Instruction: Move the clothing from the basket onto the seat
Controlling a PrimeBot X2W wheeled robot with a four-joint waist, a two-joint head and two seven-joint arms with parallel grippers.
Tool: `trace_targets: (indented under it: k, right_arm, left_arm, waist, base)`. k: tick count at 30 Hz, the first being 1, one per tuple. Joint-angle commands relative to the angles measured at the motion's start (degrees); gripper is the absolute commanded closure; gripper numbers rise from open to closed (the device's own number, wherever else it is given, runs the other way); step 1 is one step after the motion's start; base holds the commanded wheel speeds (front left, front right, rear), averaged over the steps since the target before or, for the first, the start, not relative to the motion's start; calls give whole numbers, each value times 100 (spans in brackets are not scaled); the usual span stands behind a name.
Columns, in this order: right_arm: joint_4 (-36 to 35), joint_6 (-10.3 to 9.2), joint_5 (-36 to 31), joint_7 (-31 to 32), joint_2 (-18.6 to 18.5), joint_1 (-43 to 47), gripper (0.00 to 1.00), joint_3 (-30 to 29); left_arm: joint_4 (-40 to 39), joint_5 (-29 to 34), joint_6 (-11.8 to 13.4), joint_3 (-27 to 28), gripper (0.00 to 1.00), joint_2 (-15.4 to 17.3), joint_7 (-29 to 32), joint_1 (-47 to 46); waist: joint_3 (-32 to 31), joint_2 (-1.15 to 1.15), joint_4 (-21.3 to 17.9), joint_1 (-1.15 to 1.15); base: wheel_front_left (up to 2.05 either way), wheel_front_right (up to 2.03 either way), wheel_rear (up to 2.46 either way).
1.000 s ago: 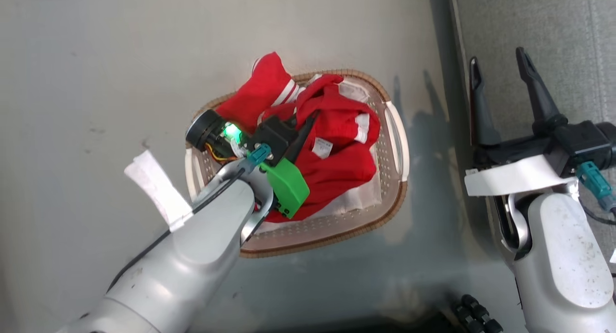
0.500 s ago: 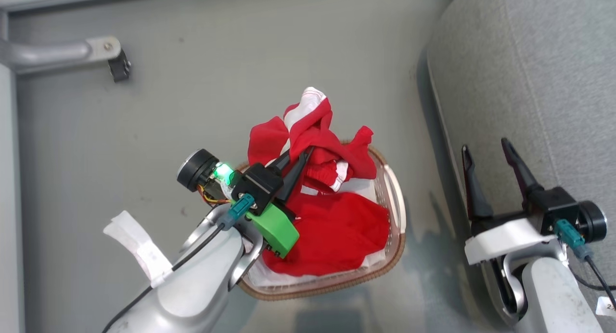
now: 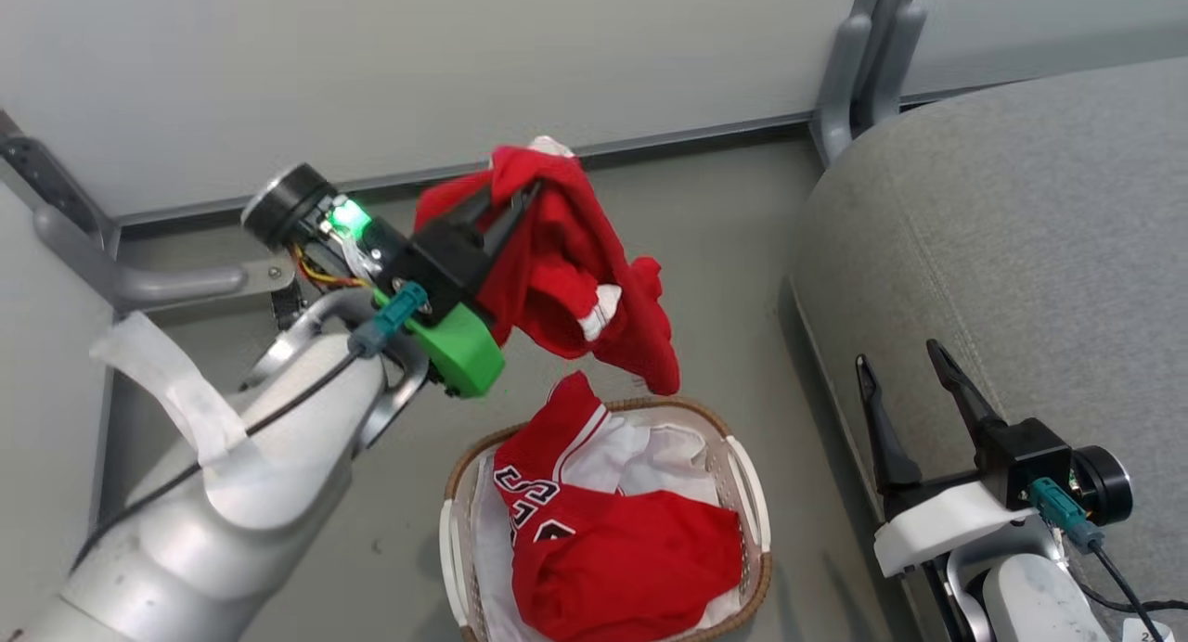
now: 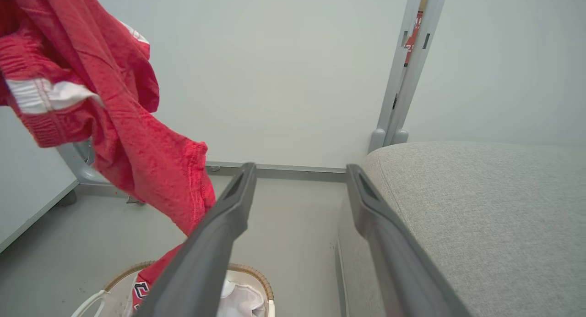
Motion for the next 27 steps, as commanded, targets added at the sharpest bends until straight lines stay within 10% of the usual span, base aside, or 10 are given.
trace_targets:
  k: [1, 12, 27]
  right_arm:
    - [15, -6, 29, -28, -20, 71, 0, 50]
    - [-149, -6, 89, -28, -22, -489, 0, 961]
    - [524, -6, -92, -28, -23, -1405, 0, 2077]
  left_arm:
    - [-50, -40, -19, 22, 100, 111, 71, -213]
    - [-404, -294, -22, 153, 100, 426, 509, -930]
    - [-796, -456, 34, -245, 100, 20, 783, -737]
  waist:
    - [-321, 18, -124, 1]
    - [-412, 18, -208, 1]
    - [-550, 18, 164, 1]
  base:
    - [0, 0, 0]
    - [0, 0, 0]
    - [0, 0, 0]
